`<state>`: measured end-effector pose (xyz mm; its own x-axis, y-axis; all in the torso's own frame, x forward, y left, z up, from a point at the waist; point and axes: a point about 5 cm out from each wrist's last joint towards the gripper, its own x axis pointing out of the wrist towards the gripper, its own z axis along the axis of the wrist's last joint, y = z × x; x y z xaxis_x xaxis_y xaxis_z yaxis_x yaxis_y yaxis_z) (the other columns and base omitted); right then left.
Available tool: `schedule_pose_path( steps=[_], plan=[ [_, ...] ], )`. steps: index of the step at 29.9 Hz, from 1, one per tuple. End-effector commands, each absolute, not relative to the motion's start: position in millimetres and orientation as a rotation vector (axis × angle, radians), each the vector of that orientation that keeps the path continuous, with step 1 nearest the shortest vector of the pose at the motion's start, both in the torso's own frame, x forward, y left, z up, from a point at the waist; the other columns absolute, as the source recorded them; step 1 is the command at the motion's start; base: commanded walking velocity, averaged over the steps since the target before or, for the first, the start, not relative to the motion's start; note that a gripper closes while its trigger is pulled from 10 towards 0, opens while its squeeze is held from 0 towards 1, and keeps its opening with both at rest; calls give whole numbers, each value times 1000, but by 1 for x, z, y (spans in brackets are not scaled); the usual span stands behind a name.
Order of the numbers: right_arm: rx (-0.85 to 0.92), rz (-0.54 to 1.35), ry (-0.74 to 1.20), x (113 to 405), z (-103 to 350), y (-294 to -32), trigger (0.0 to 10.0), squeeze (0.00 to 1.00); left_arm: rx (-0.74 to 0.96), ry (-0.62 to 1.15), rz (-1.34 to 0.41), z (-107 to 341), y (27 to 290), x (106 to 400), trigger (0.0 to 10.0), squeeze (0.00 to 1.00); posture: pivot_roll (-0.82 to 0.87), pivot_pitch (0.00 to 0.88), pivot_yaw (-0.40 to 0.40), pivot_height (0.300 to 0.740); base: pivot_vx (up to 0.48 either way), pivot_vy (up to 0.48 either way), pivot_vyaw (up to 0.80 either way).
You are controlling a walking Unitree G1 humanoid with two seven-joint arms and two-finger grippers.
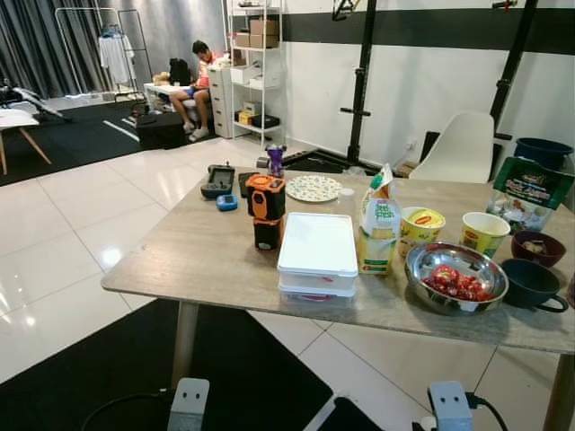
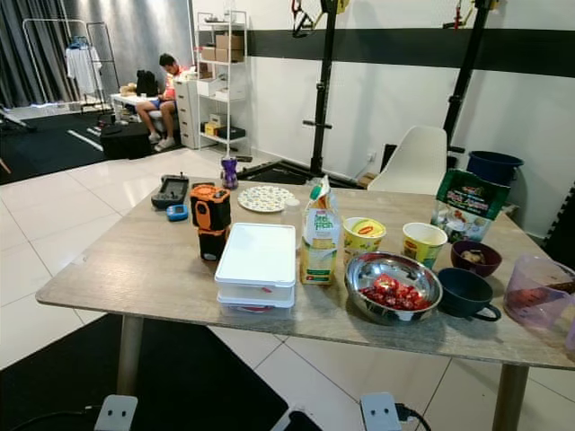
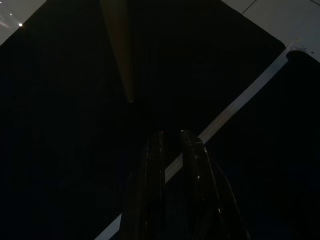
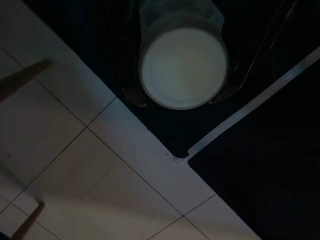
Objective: Restocking fridge
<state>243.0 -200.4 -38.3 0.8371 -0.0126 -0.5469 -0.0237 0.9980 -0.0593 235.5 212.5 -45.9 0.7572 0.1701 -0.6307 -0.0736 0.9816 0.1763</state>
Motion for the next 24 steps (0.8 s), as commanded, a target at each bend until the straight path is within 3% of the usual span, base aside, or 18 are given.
schedule_pose_path(
  steps=[1, 8, 24],
  plan=[
    [-97, 0, 588, 243, -38, -204, 10000, 0, 154, 703, 128, -48, 212, 232, 10000, 0, -30, 22, -18, 740, 0, 0, 0],
    [-109, 13, 606, 236, -42, -204, 10000, 0, 153, 695, 92, -49, 208, 230, 10000, 0, -48, 33, 19, 740, 0, 0, 0],
    [-173, 29, 601, 235, -42, -205, 10000, 0, 162, 706, 94, -51, 212, 225, 10000, 0, -30, 34, 2, 740, 0, 0, 0]
  ],
)
